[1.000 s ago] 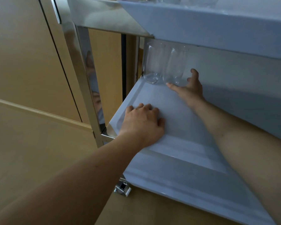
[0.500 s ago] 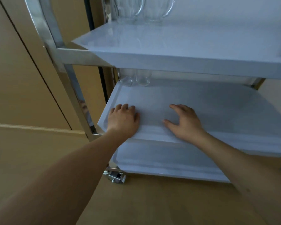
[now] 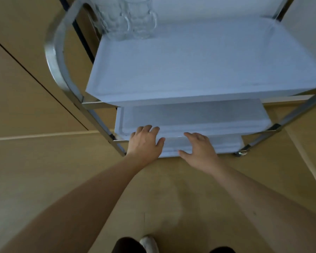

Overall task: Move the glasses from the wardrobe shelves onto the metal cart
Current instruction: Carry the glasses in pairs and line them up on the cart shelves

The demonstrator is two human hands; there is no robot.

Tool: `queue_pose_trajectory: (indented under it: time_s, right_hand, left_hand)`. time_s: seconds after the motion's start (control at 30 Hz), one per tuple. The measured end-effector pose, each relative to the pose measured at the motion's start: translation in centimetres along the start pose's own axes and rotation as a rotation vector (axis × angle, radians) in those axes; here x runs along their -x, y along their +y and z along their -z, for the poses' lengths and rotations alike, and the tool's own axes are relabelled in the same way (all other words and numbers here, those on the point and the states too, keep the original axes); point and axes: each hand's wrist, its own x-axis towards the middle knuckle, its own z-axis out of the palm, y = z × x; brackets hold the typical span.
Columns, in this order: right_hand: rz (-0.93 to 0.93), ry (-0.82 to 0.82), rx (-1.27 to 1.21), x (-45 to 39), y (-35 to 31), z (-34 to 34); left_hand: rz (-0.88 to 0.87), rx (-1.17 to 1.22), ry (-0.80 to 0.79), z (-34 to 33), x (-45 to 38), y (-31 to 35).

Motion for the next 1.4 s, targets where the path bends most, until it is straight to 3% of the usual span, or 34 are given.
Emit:
queue_pose_trajectory:
  time_s: [0.33,0.67,0.93,1.4]
  right_hand:
    - [-0.022,0.052,-0.048,11.2,-8.2,22.9]
    - [0.045,0.391,-0.017,20.5,-10.6,48.1]
    - [-0.043,0.579,0.093,29.7,-4.1,58.9]
    - [-0.47,0.73,0.089,38.9,14.4,65.5]
  left_hand:
    - [-0.122,-0.037,-0.019,24.4,5.2,11.2]
    - [-0.33,-0.133,0.158,45.4,6.3,27.4]
    - [-0.552,-0.05,0.354,50.1,7.9,41.1]
    - [-1.026,-0.053,0.29,46.2,4.3,66.8]
